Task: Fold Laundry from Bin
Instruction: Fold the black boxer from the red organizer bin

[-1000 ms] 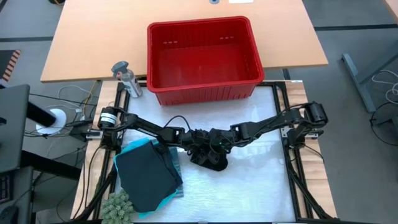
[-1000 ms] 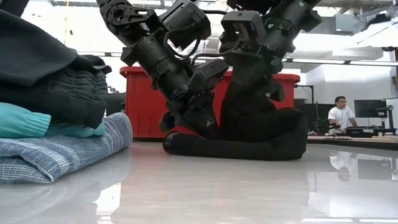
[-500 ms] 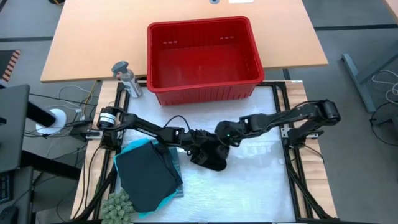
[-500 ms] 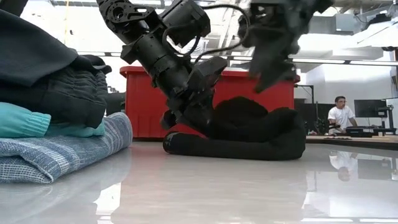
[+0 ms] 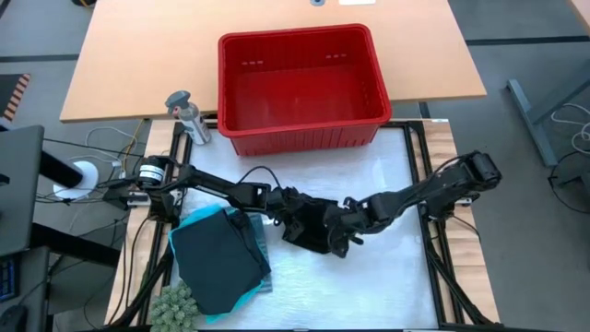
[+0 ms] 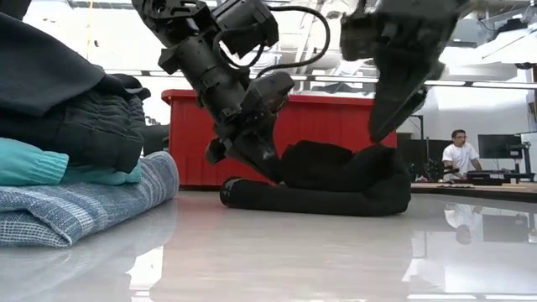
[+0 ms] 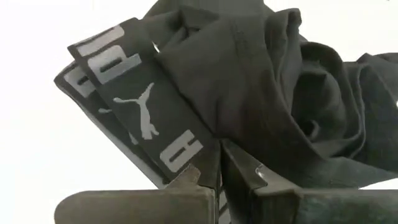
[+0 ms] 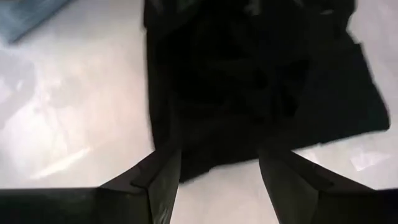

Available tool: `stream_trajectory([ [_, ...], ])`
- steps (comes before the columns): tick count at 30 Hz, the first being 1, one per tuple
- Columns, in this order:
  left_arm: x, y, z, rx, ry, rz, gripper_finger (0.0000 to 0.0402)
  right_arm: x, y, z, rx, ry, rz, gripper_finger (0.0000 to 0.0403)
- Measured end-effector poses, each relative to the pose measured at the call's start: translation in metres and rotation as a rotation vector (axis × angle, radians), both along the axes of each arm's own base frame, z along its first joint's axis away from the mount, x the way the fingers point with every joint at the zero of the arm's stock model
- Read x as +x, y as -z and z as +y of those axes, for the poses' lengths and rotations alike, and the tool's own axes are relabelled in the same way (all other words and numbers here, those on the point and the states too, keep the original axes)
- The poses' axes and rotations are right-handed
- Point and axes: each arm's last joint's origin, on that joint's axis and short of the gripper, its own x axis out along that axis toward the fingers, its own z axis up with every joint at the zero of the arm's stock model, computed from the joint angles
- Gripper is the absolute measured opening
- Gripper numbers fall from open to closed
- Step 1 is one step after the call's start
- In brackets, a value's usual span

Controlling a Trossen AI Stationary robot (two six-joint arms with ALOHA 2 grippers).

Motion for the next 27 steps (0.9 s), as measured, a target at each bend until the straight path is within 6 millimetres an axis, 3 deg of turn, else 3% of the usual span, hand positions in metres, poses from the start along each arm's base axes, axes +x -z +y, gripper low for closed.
stream_trajectory([
  [6,-0.002,0.002,-0.001,0.004,-0.002,0.030,0.0000,0.013,0.021,-0.005,-0.004,0.075,0.030,0.0239],
  [11,-0.005,0.005,-0.001,0.024,-0.018,0.071,0.0000,0.026,0.032,-0.006,0.084,0.033,0.012,0.0239],
  [15,-0.005,0.004,-0.001,0.037,-0.027,0.067,0.0000,0.035,0.020,-0.001,0.144,-0.041,-0.074,0.0239],
  [22,-0.004,0.004,0.000,0.044,-0.036,0.057,0.0000,0.049,-0.010,0.009,0.085,-0.301,-0.225,0.0239],
  [27,-0.009,-0.017,0.000,0.059,-0.036,0.003,0.0000,0.033,-0.014,0.003,-0.029,-0.318,-0.073,0.0227],
])
